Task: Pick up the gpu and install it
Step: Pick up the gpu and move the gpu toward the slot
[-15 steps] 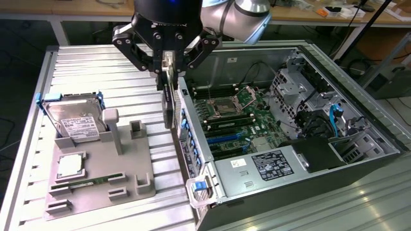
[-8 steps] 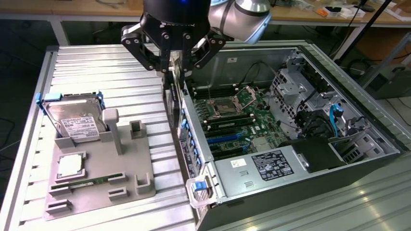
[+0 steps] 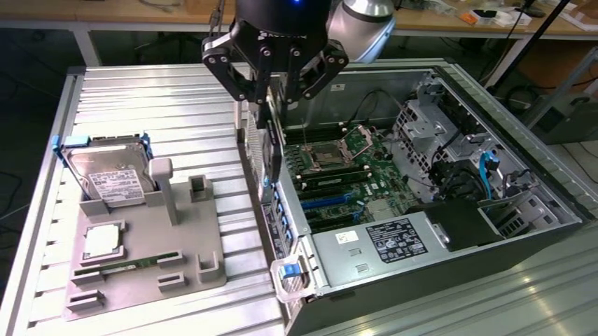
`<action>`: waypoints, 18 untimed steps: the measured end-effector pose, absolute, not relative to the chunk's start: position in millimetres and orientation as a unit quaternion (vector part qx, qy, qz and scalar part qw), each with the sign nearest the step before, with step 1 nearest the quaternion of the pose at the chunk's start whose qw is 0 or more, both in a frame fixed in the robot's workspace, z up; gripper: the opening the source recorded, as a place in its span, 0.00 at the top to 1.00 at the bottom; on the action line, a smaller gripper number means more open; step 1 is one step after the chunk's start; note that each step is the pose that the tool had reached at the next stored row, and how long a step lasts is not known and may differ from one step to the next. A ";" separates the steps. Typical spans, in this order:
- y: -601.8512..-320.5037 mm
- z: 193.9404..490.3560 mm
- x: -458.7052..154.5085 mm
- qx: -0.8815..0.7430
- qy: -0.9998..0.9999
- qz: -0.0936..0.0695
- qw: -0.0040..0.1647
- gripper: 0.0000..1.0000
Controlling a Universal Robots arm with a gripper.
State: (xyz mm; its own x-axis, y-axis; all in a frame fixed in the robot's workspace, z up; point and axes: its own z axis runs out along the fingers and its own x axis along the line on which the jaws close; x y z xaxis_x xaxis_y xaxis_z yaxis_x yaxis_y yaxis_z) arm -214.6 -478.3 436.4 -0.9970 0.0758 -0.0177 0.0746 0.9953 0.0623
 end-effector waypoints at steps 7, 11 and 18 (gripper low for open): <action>-478.3 436.4 -199.1 0.038 0.999 0.031 0.010 0.73; -478.3 436.4 -189.6 0.038 0.999 0.031 0.010 0.73; -478.3 436.4 -173.0 0.038 0.999 0.031 0.010 0.73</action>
State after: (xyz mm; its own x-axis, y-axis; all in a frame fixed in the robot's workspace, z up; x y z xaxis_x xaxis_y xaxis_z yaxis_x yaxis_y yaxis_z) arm -173.0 -478.3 436.4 -0.9970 0.0758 -0.0177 0.0746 0.9953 0.0623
